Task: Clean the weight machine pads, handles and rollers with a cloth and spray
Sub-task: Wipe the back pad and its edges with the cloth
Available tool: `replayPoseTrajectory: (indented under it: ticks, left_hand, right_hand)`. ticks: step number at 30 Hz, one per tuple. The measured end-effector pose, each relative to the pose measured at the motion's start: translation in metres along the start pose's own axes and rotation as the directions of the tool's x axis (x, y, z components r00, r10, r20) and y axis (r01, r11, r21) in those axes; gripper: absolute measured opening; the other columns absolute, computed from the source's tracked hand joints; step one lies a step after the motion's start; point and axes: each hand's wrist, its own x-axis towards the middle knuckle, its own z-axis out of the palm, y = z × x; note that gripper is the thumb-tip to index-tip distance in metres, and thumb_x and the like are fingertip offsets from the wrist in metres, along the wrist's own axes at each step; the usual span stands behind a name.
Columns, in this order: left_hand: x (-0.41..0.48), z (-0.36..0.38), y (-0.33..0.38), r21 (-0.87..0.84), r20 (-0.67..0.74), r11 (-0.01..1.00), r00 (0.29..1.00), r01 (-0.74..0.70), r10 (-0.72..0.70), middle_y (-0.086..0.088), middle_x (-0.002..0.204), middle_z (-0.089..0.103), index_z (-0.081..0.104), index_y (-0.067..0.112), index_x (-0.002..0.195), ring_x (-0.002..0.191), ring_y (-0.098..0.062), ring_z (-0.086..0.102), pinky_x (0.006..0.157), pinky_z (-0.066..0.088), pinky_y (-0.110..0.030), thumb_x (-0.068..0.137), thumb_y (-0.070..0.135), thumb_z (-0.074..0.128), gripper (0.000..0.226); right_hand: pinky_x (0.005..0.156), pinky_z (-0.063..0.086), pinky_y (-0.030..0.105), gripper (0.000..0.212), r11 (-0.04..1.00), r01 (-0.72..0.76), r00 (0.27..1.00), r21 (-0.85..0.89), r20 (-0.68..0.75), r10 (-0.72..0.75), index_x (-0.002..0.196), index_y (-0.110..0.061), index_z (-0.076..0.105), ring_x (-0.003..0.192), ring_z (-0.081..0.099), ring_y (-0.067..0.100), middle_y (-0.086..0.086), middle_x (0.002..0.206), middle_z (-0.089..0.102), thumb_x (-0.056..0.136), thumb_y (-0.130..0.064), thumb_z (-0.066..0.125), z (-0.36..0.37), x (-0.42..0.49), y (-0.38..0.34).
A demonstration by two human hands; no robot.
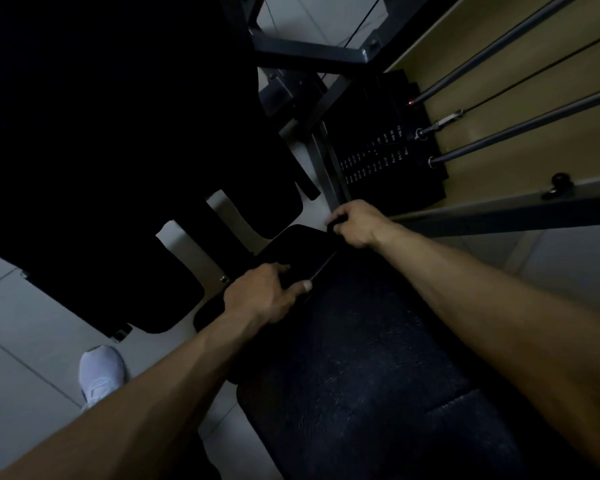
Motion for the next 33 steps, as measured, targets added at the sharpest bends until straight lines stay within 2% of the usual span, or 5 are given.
replayPoseTrajectory:
  ticks: [14, 16, 21, 26, 33]
  left_hand:
    - [-0.026, -0.004, 0.009, -0.214, 0.021, 0.976, 0.999, 0.031, -0.027, 0.002, 0.158, 0.045, 0.051, 0.027, 0.149, 0.139, -0.023, 0.049, 0.107, 0.043, -0.035, 0.101, 0.053, 0.053, 0.055]
    - [-0.048, -0.008, 0.012, -0.571, -0.073, 0.821, 0.994, 0.024, -0.079, -0.001, 0.126, 0.072, 0.073, 0.028, 0.119, 0.115, -0.021, 0.067, 0.096, 0.053, -0.032, 0.103, 0.040, 0.058, 0.026]
    - [-0.091, -0.023, 0.003, -0.990, 0.107, -0.119, 0.945, 0.074, -0.308, -0.003, 0.096, 0.079, 0.072, 0.018, 0.108, 0.089, -0.018, 0.076, 0.071, 0.060, -0.032, 0.103, 0.043, 0.055, 0.031]
    - [-0.095, -0.004, -0.085, -0.981, 0.148, -0.183, 0.859, 0.064, -0.491, -0.014, 0.114, 0.075, 0.068, 0.010, 0.125, 0.098, -0.029, 0.074, 0.075, 0.060, -0.035, 0.100, 0.027, 0.060, 0.032]
    - [-0.097, 0.044, -0.150, -0.950, 0.312, -0.213, 0.719, 0.229, -0.620, -0.018, 0.090, 0.066, 0.066, 0.000, 0.120, 0.066, -0.032, 0.063, 0.057, 0.057, -0.039, 0.101, 0.027, 0.059, 0.034]
  right_hand:
    - [0.086, 0.055, 0.028, 0.015, 0.981, 0.076, 0.994, -0.177, 0.086, -0.061, 0.109, -0.024, 0.074, 0.104, 0.066, 0.017, -0.002, 0.112, 0.070, 0.098, -0.020, 0.066, -0.044, -0.054, -0.023]
    - [0.087, 0.053, 0.029, 0.015, 0.984, 0.172, 0.985, -0.038, 0.001, -0.172, 0.109, -0.029, 0.067, 0.104, 0.064, 0.016, -0.004, 0.114, 0.067, 0.094, -0.030, 0.071, -0.035, -0.078, -0.040]
    - [0.090, 0.053, 0.030, 0.025, 0.920, 0.338, 0.941, 0.200, -0.051, -0.335, 0.111, -0.027, 0.067, 0.106, 0.065, 0.013, -0.007, 0.111, 0.069, 0.089, -0.033, 0.076, 0.056, -0.132, -0.093]
    - [0.108, 0.046, 0.032, 0.058, 0.877, 0.479, 0.810, 0.032, 0.369, -0.456, 0.147, -0.031, 0.052, 0.129, 0.055, 0.013, -0.004, 0.144, 0.057, 0.094, -0.047, 0.069, 0.109, -0.158, -0.115]
    - [0.128, -0.002, 0.051, 0.102, 0.705, 0.401, 0.885, -0.585, 0.446, -0.134, 0.159, -0.036, 0.030, 0.159, 0.005, 0.022, 0.001, 0.172, 0.011, 0.074, -0.077, 0.069, 0.114, -0.140, -0.090]
